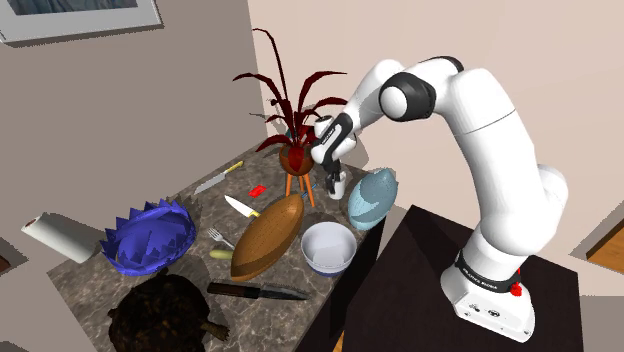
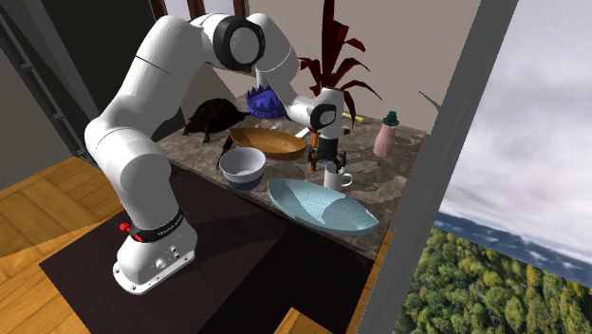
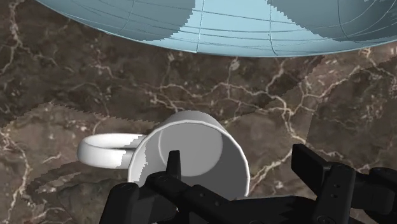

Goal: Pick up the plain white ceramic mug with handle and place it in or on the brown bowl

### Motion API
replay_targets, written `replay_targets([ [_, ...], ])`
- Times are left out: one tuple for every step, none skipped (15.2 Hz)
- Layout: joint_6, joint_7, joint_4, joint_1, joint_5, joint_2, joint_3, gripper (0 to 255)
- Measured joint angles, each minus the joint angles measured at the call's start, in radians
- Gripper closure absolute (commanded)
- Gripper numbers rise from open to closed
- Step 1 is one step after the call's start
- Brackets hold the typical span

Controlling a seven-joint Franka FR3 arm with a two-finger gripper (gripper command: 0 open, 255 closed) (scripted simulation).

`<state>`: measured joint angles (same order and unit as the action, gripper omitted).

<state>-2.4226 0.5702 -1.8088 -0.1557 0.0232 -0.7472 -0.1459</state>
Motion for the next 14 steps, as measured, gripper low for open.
replay_targets([
  [-0.003, 0.001, 0.002, -0.001, 0.000, -0.005, 0.000, 0],
  [-0.005, 0.001, 0.002, -0.002, 0.000, -0.006, 0.000, 0],
  [-0.006, 0.001, 0.001, -0.002, 0.000, -0.007, 0.000, 0],
  [-0.007, 0.001, 0.001, -0.002, 0.000, -0.007, 0.000, 0],
  [-0.007, 0.001, 0.001, -0.002, -0.001, -0.008, 0.000, 0],
  [-0.007, 0.001, 0.001, -0.002, -0.001, -0.008, 0.000, 0],
  [-0.007, 0.001, 0.001, -0.002, -0.001, -0.008, 0.000, 255],
  [-0.007, 0.001, 0.001, -0.002, -0.001, -0.008, 0.000, 255],
  [-0.007, 0.001, 0.001, -0.002, -0.001, -0.008, 0.000, 255],
  [-0.007, 0.001, 0.001, -0.002, -0.001, -0.008, 0.000, 255],
  [-0.007, 0.001, 0.001, -0.002, -0.001, -0.008, 0.000, 255],
  [-0.007, 0.001, 0.001, -0.002, -0.001, -0.008, 0.000, 255],
  [-0.007, 0.001, 0.001, -0.002, -0.001, -0.008, 0.000, 255],
  [-0.007, 0.001, 0.001, -0.002, -0.001, -0.008, 0.000, 255],
])
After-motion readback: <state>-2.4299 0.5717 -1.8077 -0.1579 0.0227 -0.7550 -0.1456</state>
